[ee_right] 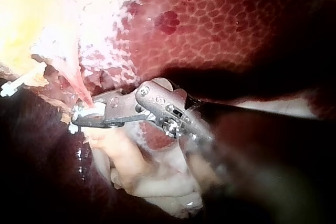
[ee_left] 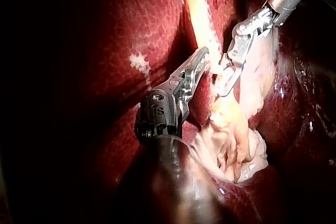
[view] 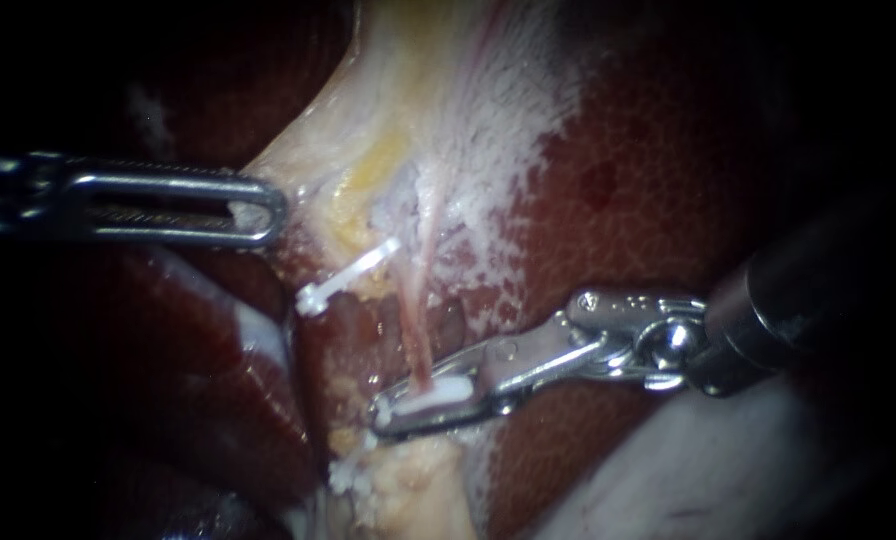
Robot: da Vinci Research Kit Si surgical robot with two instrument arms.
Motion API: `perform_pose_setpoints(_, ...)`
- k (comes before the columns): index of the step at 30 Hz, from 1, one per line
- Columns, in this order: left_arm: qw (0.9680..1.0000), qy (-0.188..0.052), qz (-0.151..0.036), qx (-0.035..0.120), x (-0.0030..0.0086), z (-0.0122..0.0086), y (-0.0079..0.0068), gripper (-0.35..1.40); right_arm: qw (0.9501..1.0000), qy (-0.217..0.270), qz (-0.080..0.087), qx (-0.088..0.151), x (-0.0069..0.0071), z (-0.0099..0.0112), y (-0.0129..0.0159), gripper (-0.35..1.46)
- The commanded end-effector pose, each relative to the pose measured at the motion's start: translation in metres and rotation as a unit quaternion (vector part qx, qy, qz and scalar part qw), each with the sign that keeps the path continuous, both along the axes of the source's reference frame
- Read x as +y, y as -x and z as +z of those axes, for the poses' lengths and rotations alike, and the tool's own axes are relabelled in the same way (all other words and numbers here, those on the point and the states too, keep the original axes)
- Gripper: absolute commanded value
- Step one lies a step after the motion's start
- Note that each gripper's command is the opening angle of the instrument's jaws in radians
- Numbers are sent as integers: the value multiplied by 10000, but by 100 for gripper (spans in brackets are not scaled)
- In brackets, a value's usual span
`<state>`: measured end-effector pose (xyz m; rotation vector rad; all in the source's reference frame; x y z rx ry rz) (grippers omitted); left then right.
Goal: Going back second clip right tube
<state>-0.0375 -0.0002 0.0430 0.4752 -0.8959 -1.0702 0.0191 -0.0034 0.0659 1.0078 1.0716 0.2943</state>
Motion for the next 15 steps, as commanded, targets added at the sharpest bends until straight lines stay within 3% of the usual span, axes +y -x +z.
perform_pose_setpoints(1, 10000, 2, -1, 0, 0, 0, 0, -35, 10000, 1, 2, 1, 0, 0, 0, -35)
perform_pose_setpoints(8, 10000, 5, -2, 2, -1, 1, 0, -35, 10000, 7, -21, -2, -3, -3, 2, -35)
perform_pose_setpoints(9, 10000, 5, -2, 1, -1, 1, 0, -35, 10000, 1, -19, 12, -4, -4, 2, -30)
perform_pose_setpoints(12, 10000, 5, 0, 1, -1, 0, -1, -35, 9998, 184, 63, 77, -7, -7, 1, 7)
perform_pose_setpoints(15, 10000, 5, 0, 0, -1, 1, -1, -35, 9985, 492, 139, 212, -9, -10, 1, 28)
